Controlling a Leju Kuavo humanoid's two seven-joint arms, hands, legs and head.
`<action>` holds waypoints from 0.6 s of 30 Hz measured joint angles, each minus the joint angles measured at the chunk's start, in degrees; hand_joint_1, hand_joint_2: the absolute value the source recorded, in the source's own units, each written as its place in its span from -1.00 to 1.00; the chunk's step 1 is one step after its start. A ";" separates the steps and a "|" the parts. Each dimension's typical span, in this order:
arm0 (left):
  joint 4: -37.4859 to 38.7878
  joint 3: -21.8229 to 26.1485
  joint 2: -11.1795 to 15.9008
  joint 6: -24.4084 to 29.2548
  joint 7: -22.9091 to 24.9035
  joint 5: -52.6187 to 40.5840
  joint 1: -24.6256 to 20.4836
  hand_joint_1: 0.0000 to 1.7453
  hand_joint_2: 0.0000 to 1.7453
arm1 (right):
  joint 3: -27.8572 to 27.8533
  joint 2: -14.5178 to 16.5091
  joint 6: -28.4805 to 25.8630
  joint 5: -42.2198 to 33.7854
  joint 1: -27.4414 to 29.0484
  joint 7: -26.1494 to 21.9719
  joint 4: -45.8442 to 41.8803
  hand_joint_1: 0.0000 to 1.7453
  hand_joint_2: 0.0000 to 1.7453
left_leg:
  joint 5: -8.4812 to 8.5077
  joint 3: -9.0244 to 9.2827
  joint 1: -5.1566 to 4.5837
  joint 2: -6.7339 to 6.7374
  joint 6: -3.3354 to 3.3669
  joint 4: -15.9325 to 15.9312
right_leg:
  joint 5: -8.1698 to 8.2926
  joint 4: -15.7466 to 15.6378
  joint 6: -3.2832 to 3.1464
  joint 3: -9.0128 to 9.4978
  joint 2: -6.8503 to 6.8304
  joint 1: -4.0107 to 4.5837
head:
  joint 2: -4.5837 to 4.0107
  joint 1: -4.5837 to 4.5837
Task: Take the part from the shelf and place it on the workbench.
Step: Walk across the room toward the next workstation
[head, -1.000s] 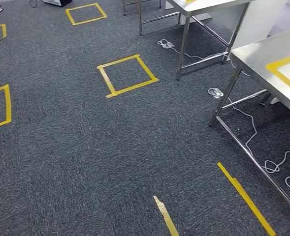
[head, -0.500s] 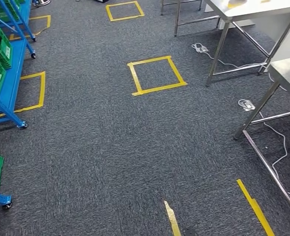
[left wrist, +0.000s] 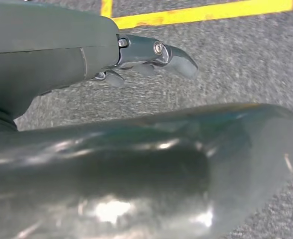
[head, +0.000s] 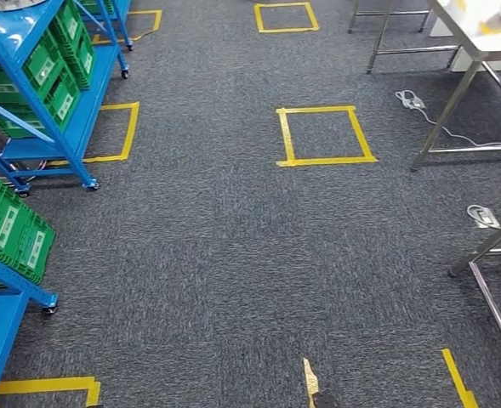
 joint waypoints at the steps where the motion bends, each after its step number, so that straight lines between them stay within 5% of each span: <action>1: 0.03 0.05 -0.02 -0.04 -0.12 0.33 0.09 -1.00 -1.00 | 0.08 0.00 0.11 0.08 0.13 0.10 -0.01 -1.00 -1.00 | 0.15 0.15 0.20 -0.70 0.34 -0.29 | -1.14 1.74 0.27 -0.77 1.62 -0.11 | 0.00 0.12; 3: 0.04 0.16 -0.07 -0.05 -0.38 0.82 0.07 -1.00 -1.00 | 0.20 -0.02 0.27 0.10 0.61 0.16 0.01 -1.00 -1.00 | 0.27 0.25 0.42 -2.13 0.78 -0.47 | -4.35 8.51 0.58 -4.17 5.55 -0.34 | 0.00 0.38; 5: 0.04 0.38 -0.19 0.48 -0.81 1.82 -0.03 -1.00 -1.00 | 0.24 -0.04 0.28 0.17 1.16 0.35 0.07 -1.00 -1.00 | 0.26 0.25 0.44 -3.85 0.92 -0.44 | -6.06 14.85 0.79 -7.88 6.91 -0.46 | 0.00 0.45; 6: 0.03 0.69 -0.44 1.35 -0.87 2.77 -0.23 -1.00 -1.00 | 0.32 -0.05 0.25 0.40 1.33 0.63 0.09 -1.00 -1.00 | 0.25 0.29 0.46 -4.77 0.93 -0.40 | -5.35 15.49 0.87 -8.69 7.13 -0.52 | -0.01 0.46; 8: -0.03 1.79 -1.31 4.01 -0.31 4.91 -1.40 -1.00 -1.00 | 0.68 -0.05 0.19 1.05 1.32 1.36 0.11 -1.00 -1.00 | 0.21 0.36 0.58 -6.61 0.82 -0.21 | -1.15 10.62 1.00 -7.32 7.84 -0.78 | -0.01 0.45; 10: -0.26 3.00 -2.27 6.21 0.46 6.57 -3.37 -1.00 -1.00 | 1.19 -0.04 0.23 1.75 1.02 1.99 0.12 -1.00 -1.00 | 0.06 0.11 0.61 -8.33 0.37 0.31 | 2.09 3.66 1.02 -4.49 10.33 -1.24 | 0.00 0.47; 12: -0.74 4.11 -3.03 7.35 0.92 7.85 -5.06 -1.00 -1.00 | 1.74 -0.02 0.48 2.54 0.65 2.43 0.13 -1.00 -1.00 | 0.12 -0.44 0.72 -9.62 -0.39 0.67 | 2.58 0.81 0.65 -3.08 11.87 -1.34 | 0.00 0.48; 14: -1.18 5.08 -3.54 8.40 1.51 8.82 -6.23 -1.00 -1.00 | 2.40 0.01 0.94 3.34 0.27 2.97 0.13 -1.00 -1.00 | 0.34 -0.86 0.99 -10.53 -1.12 0.66 | 2.82 0.42 -0.10 -2.77 10.90 -1.20 | 0.00 0.47; 16: -1.53 5.75 -3.90 9.15 2.04 9.43 -7.10 -1.00 -1.00 | 3.02 0.03 1.45 4.03 0.03 3.41 0.13 -1.00 -1.00 | -0.84 -1.71 0.93 -8.50 -1.64 2.37 | 3.08 -0.07 -0.85 -2.46 9.57 -1.23 | 0.00 0.19; 18: -1.92 6.21 -4.26 9.40 2.24 9.88 -8.03 -1.00 -1.00 | 3.61 0.04 1.82 4.57 -0.02 3.55 0.13 -1.00 -1.00 | -4.10 -4.44 0.81 -4.78 -2.02 8.38 | 3.05 -0.30 -1.37 -2.24 7.91 -1.08 | 0.00 -0.15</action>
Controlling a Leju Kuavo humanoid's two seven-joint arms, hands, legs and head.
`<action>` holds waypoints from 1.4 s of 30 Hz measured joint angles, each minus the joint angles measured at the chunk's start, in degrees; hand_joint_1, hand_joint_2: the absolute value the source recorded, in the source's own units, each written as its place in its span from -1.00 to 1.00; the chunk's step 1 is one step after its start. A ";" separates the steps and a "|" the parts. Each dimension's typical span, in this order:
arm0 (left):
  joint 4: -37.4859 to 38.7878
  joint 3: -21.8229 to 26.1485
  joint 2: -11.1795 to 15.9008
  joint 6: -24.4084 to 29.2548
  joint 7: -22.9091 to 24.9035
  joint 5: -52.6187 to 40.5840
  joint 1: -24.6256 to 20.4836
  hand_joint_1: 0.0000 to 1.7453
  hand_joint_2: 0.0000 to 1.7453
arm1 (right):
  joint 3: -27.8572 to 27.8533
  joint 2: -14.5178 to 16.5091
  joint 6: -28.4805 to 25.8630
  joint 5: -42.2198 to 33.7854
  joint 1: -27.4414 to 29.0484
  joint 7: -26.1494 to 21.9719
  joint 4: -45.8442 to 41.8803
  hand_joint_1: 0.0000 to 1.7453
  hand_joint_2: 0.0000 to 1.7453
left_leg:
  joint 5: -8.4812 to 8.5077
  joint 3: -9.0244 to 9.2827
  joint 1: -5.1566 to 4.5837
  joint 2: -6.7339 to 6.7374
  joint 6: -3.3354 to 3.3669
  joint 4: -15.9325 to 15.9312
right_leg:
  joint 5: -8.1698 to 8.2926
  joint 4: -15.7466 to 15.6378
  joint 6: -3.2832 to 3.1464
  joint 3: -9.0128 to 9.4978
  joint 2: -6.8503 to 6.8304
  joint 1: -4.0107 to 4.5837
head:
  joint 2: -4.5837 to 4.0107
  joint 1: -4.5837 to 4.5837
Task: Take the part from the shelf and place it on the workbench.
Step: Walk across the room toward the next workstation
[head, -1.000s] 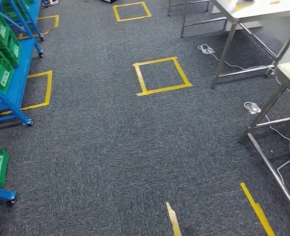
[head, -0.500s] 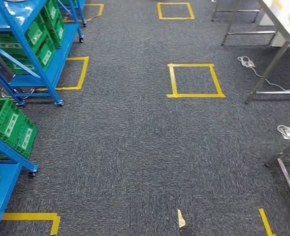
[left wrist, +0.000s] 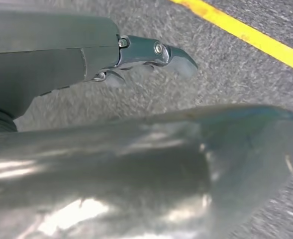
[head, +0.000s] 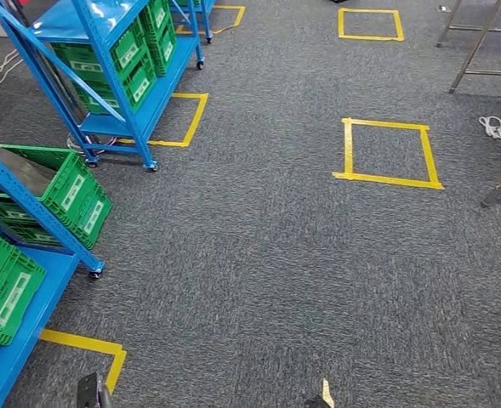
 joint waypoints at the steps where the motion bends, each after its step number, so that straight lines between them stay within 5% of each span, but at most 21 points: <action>1: -0.16 0.20 -0.11 0.05 0.01 0.16 -0.41 -1.00 -1.00 | 0.28 0.00 0.09 0.20 0.01 0.08 0.01 -1.00 -1.00 | -1.68 -1.86 0.07 1.05 -0.16 3.89 | -0.10 0.01 -0.16 0.04 -0.93 0.12 | -0.01 -0.08; 3: -0.40 0.58 -0.26 0.14 0.01 0.47 -0.80 -1.00 -1.00 | 0.69 0.00 0.24 0.45 -0.03 0.26 0.02 -1.00 -1.00 | -2.60 -3.91 0.21 1.93 -0.28 8.26 | -0.35 0.03 -0.27 0.16 -2.70 0.29 | -0.01 -0.08; 4: -0.46 0.75 -0.28 0.19 0.01 0.56 -0.83 -1.00 -1.00 | 0.83 0.00 0.31 0.49 -0.11 0.29 0.02 -1.00 -1.00 | -1.45 -3.38 0.24 2.14 -0.22 7.25 | -0.48 0.03 -0.25 0.29 -3.43 0.33 | -0.01 -0.09; 7: -0.72 1.07 -0.29 0.28 0.01 0.69 -1.03 -1.00 -1.00 | 1.17 0.00 0.50 0.59 -0.39 0.30 0.02 -1.00 -1.00 | 3.65 2.16 -0.30 5.01 0.53 -3.52 | -1.09 0.05 0.11 1.05 -5.43 0.53 | 0.00 -0.08; 9: -0.91 1.12 -0.38 0.31 0.00 0.72 -1.43 -1.00 -1.00 | 1.40 0.00 0.55 0.62 -0.56 0.30 0.02 -1.00 -1.00 | 4.23 3.88 -0.93 6.69 1.11 -7.29 | -1.49 0.08 0.62 1.31 -6.77 0.79 | -0.01 -0.03; 11: -0.99 1.18 -0.44 0.36 -0.01 0.75 -1.56 -1.00 -1.00 | 1.53 0.01 0.62 0.63 -0.83 0.31 0.02 -1.00 -1.00 | 4.13 3.84 -1.14 5.71 1.61 -7.78 | -1.75 -0.09 1.18 1.64 -8.14 0.87 | -0.01 0.02; 12: -1.00 1.23 -0.44 0.39 -0.02 0.78 -1.47 -1.00 -1.00 | 1.56 0.01 0.61 0.63 -0.97 0.30 -0.02 -1.00 -1.00 | 4.26 3.98 -1.04 5.03 1.89 -8.07 | -2.05 0.02 1.50 1.70 -7.81 0.79 | -0.01 0.09; 14: -1.05 1.38 -0.40 0.43 -0.04 0.82 -1.57 -1.00 -1.00 | 1.58 0.01 0.57 0.66 -1.16 0.28 -0.08 -1.00 -1.00 | 4.54 4.34 -0.60 3.67 2.49 -8.62 | -4.10 3.12 2.00 0.36 -4.68 0.55 | -0.01 0.36; 16: -1.11 1.50 -0.51 0.43 -0.06 0.93 -1.78 -1.00 -1.00 | 1.72 0.00 0.66 0.86 -1.12 0.27 -0.08 -1.00 -1.00 | 4.63 4.41 -0.33 2.17 2.84 -8.71 | -7.51 10.90 2.18 -3.77 -1.31 0.35 | -0.01 0.69; 18: -1.16 1.56 -0.69 0.46 -0.06 1.21 -1.79 -1.00 -1.00 | 1.95 0.00 0.91 1.23 -0.96 0.32 -0.05 -1.00 -1.00 | 4.62 4.45 -0.32 0.50 2.90 -8.69 | -8.72 16.99 2.23 -7.60 -0.69 0.33 | -0.01 0.78; 20: -1.18 1.68 -0.74 0.58 -0.05 1.56 -1.79 -1.00 -1.00 | 2.19 0.00 1.22 1.61 -1.01 0.40 -0.04 -1.00 -1.00 | 4.56 4.60 -0.27 -1.22 2.82 -8.63 | -5.35 14.50 2.13 -7.56 -0.33 0.28 | 0.00 0.79; 23: -1.36 2.03 -0.81 0.79 0.02 2.09 -2.04 -1.00 -1.00 | 2.69 -0.01 2.02 2.25 -1.49 0.75 0.01 -1.00 -1.00 | 4.27 4.49 -0.23 -3.44 2.20 -8.20 | 0.46 3.21 1.92 -3.02 3.34 -0.13 | 0.00 0.78; 25: -1.44 2.21 -0.86 0.92 0.14 2.45 -2.23 -1.00 -1.00 | 3.03 -0.02 2.58 2.66 -1.82 1.11 0.05 -1.00 -1.00 | 4.32 3.99 -0.10 -4.70 1.51 -7.98 | 0.53 0.97 1.63 -1.80 4.32 -0.14 | 0.00 0.76; 27: -1.46 2.46 -0.79 1.10 0.20 2.83 -2.18 -1.00 -1.00 | 3.36 -0.02 2.97 3.08 -2.13 1.37 0.04 -1.00 -1.00 | 4.32 3.69 0.12 -5.34 0.85 -7.91 | 0.61 0.60 1.07 -1.47 3.00 -0.06 | 0.00 0.73; 29: -1.48 2.71 -0.68 1.30 0.20 3.16 -2.24 -1.00 -1.00 | 3.62 -0.02 3.13 3.38 -2.39 1.48 0.04 -1.00 -1.00 | 2.59 2.50 0.01 -2.89 0.29 -5.27 | 0.70 0.16 0.39 -1.05 1.43 -0.11 | 0.00 0.45; 31: -1.55 2.85 -0.70 1.34 0.20 3.34 -2.46 -1.00 -1.00 | 3.86 -0.03 3.37 3.59 -2.61 1.52 0.05 -1.00 -1.00 | -0.86 -0.74 -0.01 0.55 -0.14 1.61 | 0.51 0.02 -0.13 -0.79 -0.31 0.02 | 0.00 0.18; 34: -1.62 2.97 -0.74 1.37 0.21 3.70 -2.37 -1.00 -1.00 | 4.26 -0.08 3.98 3.90 -2.86 1.65 0.07 -1.00 -1.00 | -2.24 -4.05 0.25 1.99 -0.42 8.31 | 0.10 0.04 -0.37 -0.49 -2.93 0.25 | 0.00 0.15; 36: -1.64 3.03 -0.70 1.42 0.21 3.90 -2.29 -1.00 -1.00 | 4.48 -0.08 4.30 4.14 -3.16 1.60 0.05 -1.00 -1.00 | 1.57 -1.33 0.16 2.96 -0.02 2.79 | -0.25 0.04 -0.26 -0.02 -4.39 0.36 | -0.01 0.14; 38: -1.73 3.07 -0.68 1.43 0.13 3.91 -2.40 -1.00 -1.00 | 4.70 -0.07 4.55 4.29 -3.47 1.38 0.05 -1.00 -1.00 | 4.50 2.32 -0.50 5.98 0.81 -4.68 | -0.68 0.06 0.04 0.46 -5.65 0.60 | -0.01 0.12; 40: -1.81 3.12 -0.71 1.30 -0.16 3.90 -2.29 -1.00 -1.00 | 4.83 -0.07 4.70 4.30 -3.71 1.19 0.05 -1.00 -1.00 | 4.67 3.58 -1.21 7.90 1.46 -7.66 | -1.07 0.08 0.51 0.72 -7.03 0.91 | -0.01 0.17; 42: -1.85 3.22 -0.75 1.18 -0.57 3.90 -1.66 -1.00 -1.00 | 4.85 -0.07 4.75 4.27 -3.90 1.16 0.02 -1.00 -1.00 | 4.61 3.74 -1.18 6.77 1.90 -8.23 | -1.53 -0.03 1.11 1.01 -8.33 1.01 | -0.01 0.17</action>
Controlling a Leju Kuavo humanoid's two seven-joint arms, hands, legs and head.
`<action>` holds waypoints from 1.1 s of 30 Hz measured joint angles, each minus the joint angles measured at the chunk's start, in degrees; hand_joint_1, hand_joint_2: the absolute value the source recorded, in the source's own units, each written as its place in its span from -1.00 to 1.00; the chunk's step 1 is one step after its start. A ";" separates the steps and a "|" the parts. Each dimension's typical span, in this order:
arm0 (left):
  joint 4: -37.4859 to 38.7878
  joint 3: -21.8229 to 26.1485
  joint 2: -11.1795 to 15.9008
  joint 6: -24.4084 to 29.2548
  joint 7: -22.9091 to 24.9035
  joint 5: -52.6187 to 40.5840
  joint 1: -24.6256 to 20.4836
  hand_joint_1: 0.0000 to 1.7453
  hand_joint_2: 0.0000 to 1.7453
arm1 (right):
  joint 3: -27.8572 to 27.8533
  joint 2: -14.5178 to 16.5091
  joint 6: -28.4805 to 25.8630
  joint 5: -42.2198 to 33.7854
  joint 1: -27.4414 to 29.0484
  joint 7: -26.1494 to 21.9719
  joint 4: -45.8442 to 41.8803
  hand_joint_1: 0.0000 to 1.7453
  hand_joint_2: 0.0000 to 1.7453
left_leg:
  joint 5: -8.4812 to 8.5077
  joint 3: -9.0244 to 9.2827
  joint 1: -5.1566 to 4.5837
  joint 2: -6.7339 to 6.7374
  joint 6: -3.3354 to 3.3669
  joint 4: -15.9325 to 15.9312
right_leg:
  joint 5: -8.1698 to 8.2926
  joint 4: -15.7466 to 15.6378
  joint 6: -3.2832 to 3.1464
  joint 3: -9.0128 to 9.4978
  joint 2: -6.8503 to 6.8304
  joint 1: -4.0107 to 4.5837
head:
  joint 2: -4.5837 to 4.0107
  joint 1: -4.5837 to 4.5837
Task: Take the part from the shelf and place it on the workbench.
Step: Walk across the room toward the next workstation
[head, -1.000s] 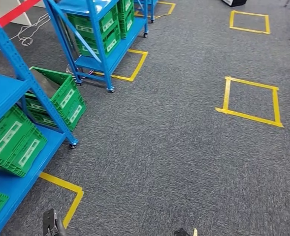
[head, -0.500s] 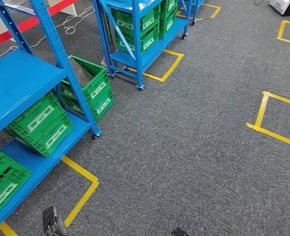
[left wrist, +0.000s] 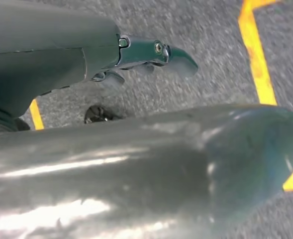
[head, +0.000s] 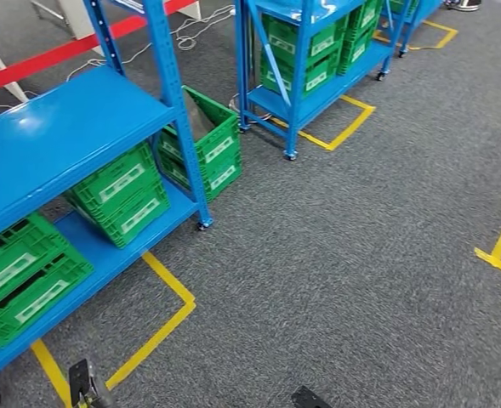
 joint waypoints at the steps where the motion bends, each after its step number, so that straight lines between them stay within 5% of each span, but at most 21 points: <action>1: -0.01 0.05 -0.02 -0.06 -0.20 -0.02 0.36 -1.00 -1.00 | 0.01 0.00 0.01 -0.02 -0.05 0.02 -0.02 -1.00 -1.00 | 0.12 0.19 0.21 -0.80 0.28 -0.29 | -0.55 0.39 0.31 -0.01 0.68 -0.08 | 0.00 0.04; 4: -0.04 0.13 -0.23 -0.43 -0.52 -0.05 0.80 -1.00 -1.00 | 0.01 0.00 0.10 -0.05 0.03 0.09 -0.03 -1.00 -1.00 | 0.41 0.46 0.76 -3.37 1.00 -0.78 | -4.93 8.57 0.97 -3.73 6.07 -0.45 | 0.00 0.57; 6: -0.04 0.15 -0.40 -0.66 -0.54 -0.04 1.05 -1.00 -1.00 | 0.02 0.00 0.22 -0.03 0.29 0.12 -0.01 -1.00 -1.00 | 0.39 0.43 0.80 -5.22 1.14 -0.76 | -7.36 15.92 1.18 -7.86 7.50 -0.59 | 0.01 0.70; 7: -0.04 0.15 -0.45 -0.69 -0.54 -0.04 1.23 -1.00 -1.00 | 0.02 0.00 0.25 -0.02 0.39 0.13 -0.01 -1.00 -1.00 | 0.39 0.48 0.82 -6.10 1.13 -0.74 | -7.06 17.16 1.23 -8.91 7.65 -0.63 | 0.01 0.70; 9: -0.04 0.17 -0.46 -0.69 -0.54 -0.04 1.47 -1.00 -1.00 | 0.03 0.00 0.26 -0.01 0.44 0.14 0.00 -1.00 -1.00 | 0.29 0.69 0.94 -7.80 0.96 -0.64 | -3.09 12.61 1.28 -7.58 8.09 -0.83 | 0.00 0.67; 11: -0.05 0.19 -0.46 -0.69 -0.53 -0.04 1.50 -1.00 -1.00 | 0.03 0.00 0.24 -0.01 0.37 0.13 0.00 -1.00 -1.00 | 0.00 0.71 1.00 -9.33 0.48 -0.25 | 0.86 4.57 1.29 -4.23 10.45 -1.25 | -0.01 0.69; 13: -0.06 0.20 -0.47 -0.69 -0.54 -0.03 1.49 -1.00 -1.00 | 0.03 0.00 0.20 0.01 0.27 0.05 0.01 -1.00 -1.00 | -0.08 0.28 1.07 -10.59 -0.27 0.14 | 1.62 0.97 0.90 -2.38 12.27 -1.39 | 0.00 0.71; 15: -0.06 0.21 -0.40 -0.66 -0.57 -0.01 1.71 -1.00 -1.00 | 0.04 0.03 0.19 0.15 0.19 -0.05 0.00 -1.00 -1.00 | 0.01 -0.12 1.25 -11.59 -1.01 0.23 | 1.47 0.72 0.18 -1.95 11.51 -1.29 | 0.00 0.71; 17: -0.06 0.24 -0.34 -0.53 -0.64 0.07 1.89 -1.00 -1.00 | 0.07 0.08 0.20 0.37 0.11 -0.14 0.00 -1.00 -1.00 | -1.11 -0.86 1.16 -9.59 -1.63 1.86 | 1.53 0.39 -0.55 -1.61 10.17 -1.37 | 0.00 0.40; 19: -0.06 0.25 -0.36 -0.44 -0.68 0.16 1.74 -1.00 -1.00 | 0.10 0.08 0.26 0.46 0.11 -0.19 0.00 -1.00 -1.00 | -4.21 -3.50 1.10 -6.23 -2.18 7.65 | 1.36 0.20 -1.16 -1.25 8.51 -1.32 | 0.00 -0.02; 21: -0.06 0.26 -0.39 -0.47 -0.63 0.20 1.68 -1.00 -1.00 | 0.15 0.06 0.32 0.49 0.19 -0.20 0.01 -1.00 -1.00 | -6.99 -6.99 1.35 -5.05 -2.54 14.83 | 1.02 0.22 -1.45 -1.01 6.73 -1.17 | 0.00 -0.10; 22: -0.06 0.26 -0.39 -0.49 -0.56 0.20 1.77 -1.00 -1.00 | 0.18 0.05 0.37 0.52 0.19 -0.20 0.02 -1.00 -1.00 | -7.11 -7.88 1.46 -4.85 -2.61 16.58 | 0.85 0.22 -1.49 -0.87 5.93 -1.13 | 0.00 -0.10; 24: -0.06 0.29 -0.14 -0.34 0.25 0.57 1.71 -1.00 -1.00 | 0.34 0.04 0.93 0.98 0.01 -0.28 0.01 -1.00 -1.00 | -3.94 -6.33 1.52 -4.27 -2.46 13.21 | 0.46 0.22 -1.41 -0.36 4.54 -1.06 | 0.00 -0.13; 26: -0.06 0.40 0.55 0.04 1.84 1.07 0.76 -1.00 -1.00 | 0.79 0.04 1.88 1.80 -0.42 -0.38 0.01 -1.00 -1.00 | -0.10 -2.63 1.10 -1.98 -1.85 5.47 | -0.05 0.22 -1.14 0.32 3.15 -0.83 | -0.01 -0.11; 28: -0.06 0.50 1.38 0.34 3.16 1.15 -0.69 -1.00 -1.00 | 1.24 0.05 2.57 2.32 -0.99 -0.38 0.02 -1.00 -1.00 | 0.73 -0.73 0.47 0.02 -1.18 1.14 | -0.48 0.22 -0.65 0.63 1.80 -0.48 | 0.00 -0.03; 31: -0.05 0.53 2.50 0.74 4.14 1.11 -1.62 -1.00 -1.00 | 1.67 0.15 3.19 2.78 -1.98 -0.43 -0.03 -1.00 -1.00 | 0.47 -0.62 0.32 -1.16 -0.46 0.20 | -0.94 -0.03 0.23 0.98 0.42 -0.39 | 0.00 0.09; 33: -0.04 0.59 2.93 0.96 4.33 1.25 -1.77 -1.00 -1.00 | 1.95 0.23 3.29 3.09 -2.40 -0.63 -0.07 -1.00 -1.00 | 0.77 -0.28 0.76 -2.54 0.08 -0.44 | -2.42 2.06 0.80 0.05 3.06 -0.59 | -0.01 0.28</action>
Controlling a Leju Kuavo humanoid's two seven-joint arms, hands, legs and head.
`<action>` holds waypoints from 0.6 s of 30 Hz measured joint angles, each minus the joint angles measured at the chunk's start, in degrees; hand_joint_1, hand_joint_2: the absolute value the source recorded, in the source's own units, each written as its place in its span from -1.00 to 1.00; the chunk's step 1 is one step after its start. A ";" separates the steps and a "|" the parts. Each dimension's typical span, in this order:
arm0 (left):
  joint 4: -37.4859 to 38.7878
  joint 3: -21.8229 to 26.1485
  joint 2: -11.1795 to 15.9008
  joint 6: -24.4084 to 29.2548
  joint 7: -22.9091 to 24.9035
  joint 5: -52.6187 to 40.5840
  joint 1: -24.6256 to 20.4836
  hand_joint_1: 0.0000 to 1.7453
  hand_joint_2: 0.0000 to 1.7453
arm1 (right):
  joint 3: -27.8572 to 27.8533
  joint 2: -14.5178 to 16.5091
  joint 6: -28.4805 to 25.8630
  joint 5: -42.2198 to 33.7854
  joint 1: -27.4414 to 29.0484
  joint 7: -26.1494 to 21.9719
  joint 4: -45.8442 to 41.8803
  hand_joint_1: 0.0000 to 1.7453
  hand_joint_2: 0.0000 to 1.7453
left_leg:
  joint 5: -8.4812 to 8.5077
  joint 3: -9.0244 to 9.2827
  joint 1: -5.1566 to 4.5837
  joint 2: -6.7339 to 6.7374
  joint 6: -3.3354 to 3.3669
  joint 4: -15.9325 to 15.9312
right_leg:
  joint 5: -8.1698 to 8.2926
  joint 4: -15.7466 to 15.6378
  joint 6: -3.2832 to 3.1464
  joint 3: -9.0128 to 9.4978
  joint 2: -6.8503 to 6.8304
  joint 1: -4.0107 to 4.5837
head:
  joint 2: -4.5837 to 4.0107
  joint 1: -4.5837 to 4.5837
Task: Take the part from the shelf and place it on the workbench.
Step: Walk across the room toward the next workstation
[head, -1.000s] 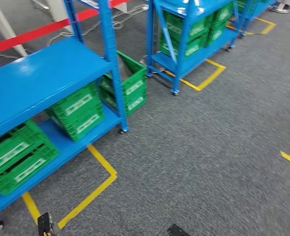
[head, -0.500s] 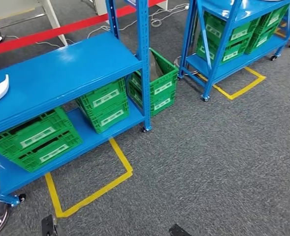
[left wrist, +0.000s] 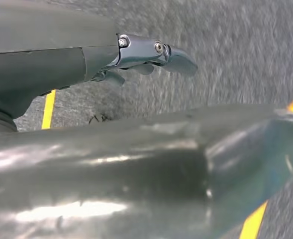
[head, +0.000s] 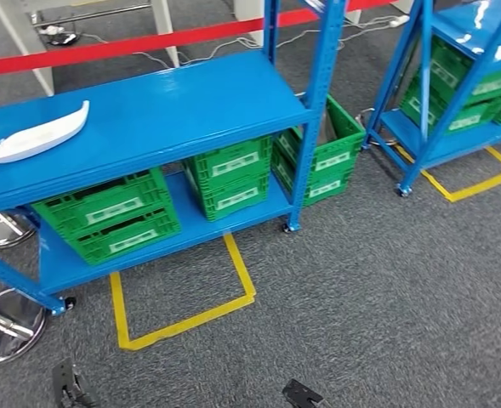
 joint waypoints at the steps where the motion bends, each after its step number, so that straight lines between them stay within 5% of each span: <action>1: 0.00 0.03 0.06 0.09 0.00 0.08 -0.11 -1.00 -1.00 | 0.13 0.01 -0.01 0.10 -0.09 -0.07 -0.02 -1.00 -1.00 | 0.10 0.13 0.22 -0.70 0.20 -0.19 | -1.49 2.94 0.22 -1.53 2.00 -0.14 | 0.01 0.15; 3: 0.00 0.08 0.04 0.24 -0.12 0.27 -0.26 -1.00 -1.00 | 0.36 0.01 0.03 0.17 -0.09 -0.11 -0.01 -1.00 -1.00 | 0.07 0.13 0.28 -2.25 0.47 -0.21 | -4.66 11.17 0.50 -6.04 4.31 -0.21 | 0.01 0.36; 5: 0.00 0.13 0.02 0.31 -0.29 0.44 -0.10 -1.00 -1.00 | 0.46 0.01 0.08 0.22 -0.01 -0.07 0.01 -1.00 -1.00 | -0.02 0.25 0.30 -3.87 0.52 -0.16 | -4.83 15.45 0.63 -9.20 4.61 -0.23 | 0.01 0.35; 7: 0.00 0.15 0.05 0.34 -0.46 0.55 0.05 -1.00 -1.00 | 0.55 0.01 0.08 0.26 -0.03 -0.07 0.01 -1.00 -1.00 | -0.18 0.51 0.40 -5.54 0.32 -0.04 | -0.55 10.94 0.63 -8.15 5.00 -0.33 | 0.01 0.34; 9: 0.00 0.17 0.07 0.33 -0.61 0.59 0.01 -1.00 -1.00 | 0.64 0.01 0.02 0.31 -0.13 0.03 0.02 -1.00 -1.00 | -0.47 0.58 0.53 -7.08 -0.20 0.33 | 3.60 3.03 0.55 -5.00 7.51 -0.66 | 0.01 0.36; 11: 0.00 0.19 0.07 0.30 -0.71 0.66 -0.02 -1.00 -1.00 | 0.73 0.00 -0.02 0.39 -0.20 0.25 0.05 -1.00 -1.00 | -0.58 0.14 0.68 -8.36 -0.91 0.73 | 4.43 -0.57 0.16 -3.20 9.85 -0.85 | 0.01 0.32; 13: 0.01 0.22 0.12 0.32 -0.77 0.72 0.14 -1.00 -1.00 | 0.78 -0.01 -0.04 0.49 -0.21 0.47 0.08 -1.00 -1.00 | -0.39 -0.30 0.93 -9.55 -1.67 0.72 | 4.23 -0.78 -0.49 -2.81 9.53 -0.70 | 0.01 0.26; 15: 0.02 0.28 0.20 0.36 -0.79 0.74 0.38 -1.00 -1.00 | 0.81 0.06 -0.06 0.56 -0.32 0.57 0.08 -1.00 -1.00 | -0.82 -0.64 0.95 -8.68 -2.27 1.36 | 4.34 -1.03 -1.23 -2.57 8.19 -0.77 | 0.01 0.09; 18: 0.02 0.43 0.17 0.30 -0.68 0.65 0.07 -1.00 -1.00 | 0.84 0.12 -0.10 0.48 -0.35 0.55 0.08 -1.00 -1.00 | -4.99 -4.39 0.76 -3.58 -3.00 9.34 | 4.15 -1.26 -2.16 -2.14 5.66 -0.71 | 0.01 -0.55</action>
